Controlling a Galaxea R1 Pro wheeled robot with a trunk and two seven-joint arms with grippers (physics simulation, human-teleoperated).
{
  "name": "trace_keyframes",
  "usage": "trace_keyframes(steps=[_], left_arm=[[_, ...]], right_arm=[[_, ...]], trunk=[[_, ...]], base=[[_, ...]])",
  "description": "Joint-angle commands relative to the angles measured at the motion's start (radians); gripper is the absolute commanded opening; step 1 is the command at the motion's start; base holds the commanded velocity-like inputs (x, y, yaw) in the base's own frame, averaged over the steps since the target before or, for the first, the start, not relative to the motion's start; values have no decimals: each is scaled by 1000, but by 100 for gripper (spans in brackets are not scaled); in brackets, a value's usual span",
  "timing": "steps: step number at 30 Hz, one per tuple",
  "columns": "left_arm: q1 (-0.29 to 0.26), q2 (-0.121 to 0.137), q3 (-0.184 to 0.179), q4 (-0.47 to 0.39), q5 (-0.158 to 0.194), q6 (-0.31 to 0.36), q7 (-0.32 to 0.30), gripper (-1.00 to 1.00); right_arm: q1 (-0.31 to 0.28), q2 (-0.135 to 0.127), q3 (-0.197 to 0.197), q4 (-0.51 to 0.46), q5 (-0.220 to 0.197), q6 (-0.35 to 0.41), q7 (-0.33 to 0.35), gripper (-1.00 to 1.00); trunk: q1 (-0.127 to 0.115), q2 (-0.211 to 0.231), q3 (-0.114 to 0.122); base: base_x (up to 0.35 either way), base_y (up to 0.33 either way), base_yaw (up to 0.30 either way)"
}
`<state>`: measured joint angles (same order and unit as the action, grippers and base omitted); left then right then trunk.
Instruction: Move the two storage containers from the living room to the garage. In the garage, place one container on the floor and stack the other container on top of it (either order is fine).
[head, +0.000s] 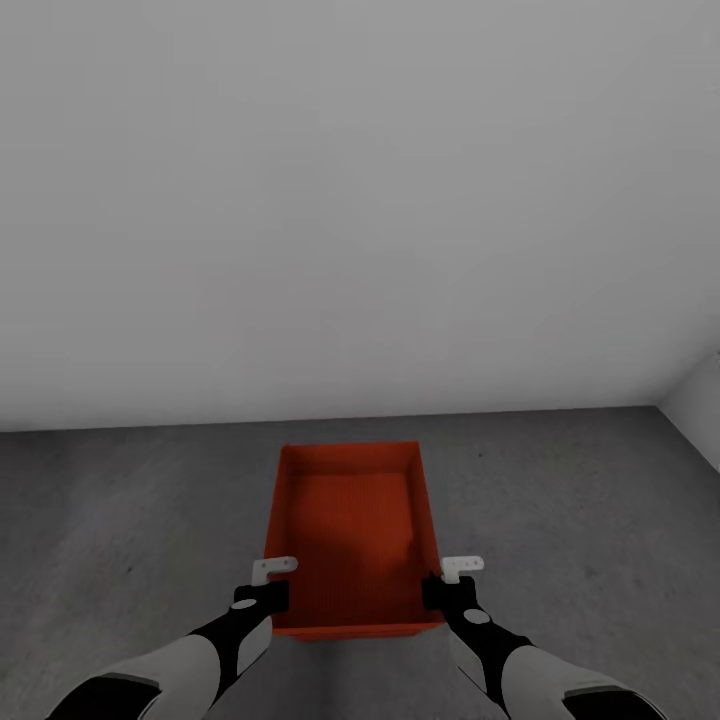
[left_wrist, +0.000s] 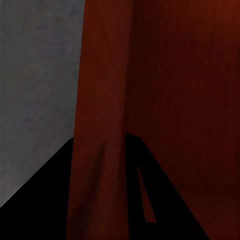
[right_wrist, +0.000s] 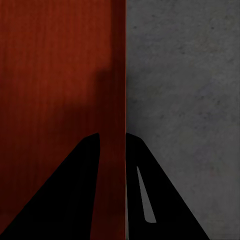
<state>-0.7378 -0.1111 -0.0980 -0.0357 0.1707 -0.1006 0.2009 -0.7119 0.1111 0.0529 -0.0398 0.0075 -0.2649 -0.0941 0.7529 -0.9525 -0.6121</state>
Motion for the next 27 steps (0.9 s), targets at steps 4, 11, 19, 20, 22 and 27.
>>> trace_keyframes(steps=[4,11,19,20,22,27], left_arm=[[0,10,41,4,18,-5,8,-100],[0,10,41,4,18,-5,8,-100],[0,9,41,4,18,-5,8,-100],[0,8,41,4,18,-4,8,-100],[0,8,41,4,18,-4,8,-100],[0,8,41,4,18,-4,8,-100]], right_arm=[[-1,1,-76,-3,23,-16,-3,-100],[-1,1,-76,-3,23,-16,-3,-100],[-1,1,-76,-3,23,-16,-4,-100],[-1,1,-76,-3,23,-16,-4,-100],[-1,1,-76,-3,23,-16,-4,-100],[-1,1,-76,-3,23,-16,-4,-100]], trunk=[[0,-1,-1],[0,-1,-1],[0,-1,-1],[0,-1,-1],[0,-1,-1],[0,-1,-1]], base=[[-5,0,0],[-1,0,0],[0,0,0],[0,0,0],[0,0,0],[0,0,0]])
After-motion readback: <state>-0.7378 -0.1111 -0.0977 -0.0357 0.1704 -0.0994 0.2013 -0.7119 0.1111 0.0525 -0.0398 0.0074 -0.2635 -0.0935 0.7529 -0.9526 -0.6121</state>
